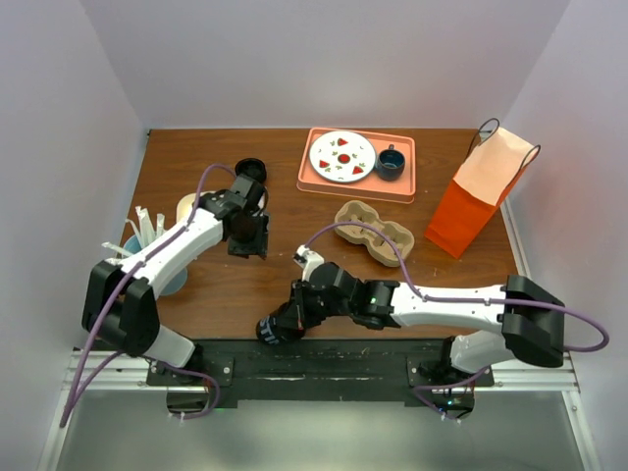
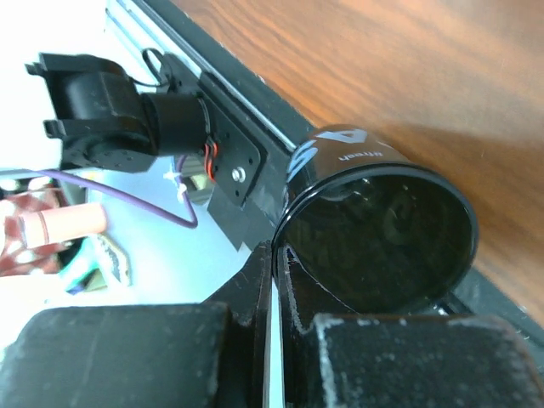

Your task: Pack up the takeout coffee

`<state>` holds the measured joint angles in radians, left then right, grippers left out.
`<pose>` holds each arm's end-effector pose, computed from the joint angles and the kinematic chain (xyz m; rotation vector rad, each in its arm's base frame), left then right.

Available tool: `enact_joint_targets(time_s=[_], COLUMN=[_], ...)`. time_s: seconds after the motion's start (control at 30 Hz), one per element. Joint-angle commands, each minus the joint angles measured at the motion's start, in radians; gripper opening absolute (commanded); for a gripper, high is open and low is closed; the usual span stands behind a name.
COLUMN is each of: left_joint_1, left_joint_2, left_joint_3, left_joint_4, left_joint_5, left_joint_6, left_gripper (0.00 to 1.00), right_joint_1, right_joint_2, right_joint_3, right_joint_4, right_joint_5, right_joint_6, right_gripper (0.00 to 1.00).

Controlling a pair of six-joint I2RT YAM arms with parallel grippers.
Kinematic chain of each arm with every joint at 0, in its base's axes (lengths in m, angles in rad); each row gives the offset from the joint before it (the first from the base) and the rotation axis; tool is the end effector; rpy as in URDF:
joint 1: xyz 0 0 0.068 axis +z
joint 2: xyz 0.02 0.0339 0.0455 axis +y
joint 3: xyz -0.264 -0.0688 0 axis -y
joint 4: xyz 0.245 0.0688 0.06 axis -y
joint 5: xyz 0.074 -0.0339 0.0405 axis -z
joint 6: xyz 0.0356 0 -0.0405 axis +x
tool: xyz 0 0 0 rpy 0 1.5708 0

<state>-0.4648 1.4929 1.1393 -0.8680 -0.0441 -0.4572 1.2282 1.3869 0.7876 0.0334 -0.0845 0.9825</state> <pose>0.2578 -0.1275 0.2452 -0.0003 2.8048 -0.1647 0.0980 0.2838 0.2257 -0.3597 2.4448 1.2599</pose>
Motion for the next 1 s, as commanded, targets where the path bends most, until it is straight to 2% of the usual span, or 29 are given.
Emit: enact_joint_targets(time_s=[0.0,0.13,0.2,0.27,0.4,0.6,0.83,0.97], left_joint_1=[0.006,0.006,0.005,0.005,0.005,0.005,0.005,0.005], left_joint_2=[-0.129,-0.209,-0.253,-0.282,-0.29,-0.329,-0.322,-0.338], left_joint_3=[0.027,-0.068,-0.139,-0.176,-0.199,-0.236,-0.128,-0.144], left_joint_4=[0.02,0.142,0.254,0.326,0.301,0.323,0.232,0.228], left_joint_5=[0.281,0.531,0.654,0.696,0.67,0.678,0.613,0.638], left_joint_6=[0.011,-0.085,-0.127,-0.176,-0.17,-0.192,-0.147,-0.141], left_gripper=[0.49,0.46,0.46,0.44,0.41,0.38,0.4,0.37], right_joint_1=[0.001,0.001,0.001,0.001,-0.001,-0.001,-0.001,-0.001], right_joint_2=[-0.055,-0.094,-0.121,-0.156,-0.189,-0.146,-0.129,-0.131], right_joint_3=[0.128,0.128,0.116,0.105,0.104,0.147,0.145,0.144], right_joint_4=[-0.116,-0.127,-0.127,-0.13,-0.151,-0.191,-0.187,-0.181], right_joint_5=[0.083,0.138,0.169,0.208,0.27,0.256,0.275,0.287], right_joint_6=[-0.165,-0.266,-0.344,-0.407,-0.47,-0.478,-0.444,-0.441], right_gripper=[0.0,0.0,0.0,0.0,0.0,0.0,0.0,0.0])
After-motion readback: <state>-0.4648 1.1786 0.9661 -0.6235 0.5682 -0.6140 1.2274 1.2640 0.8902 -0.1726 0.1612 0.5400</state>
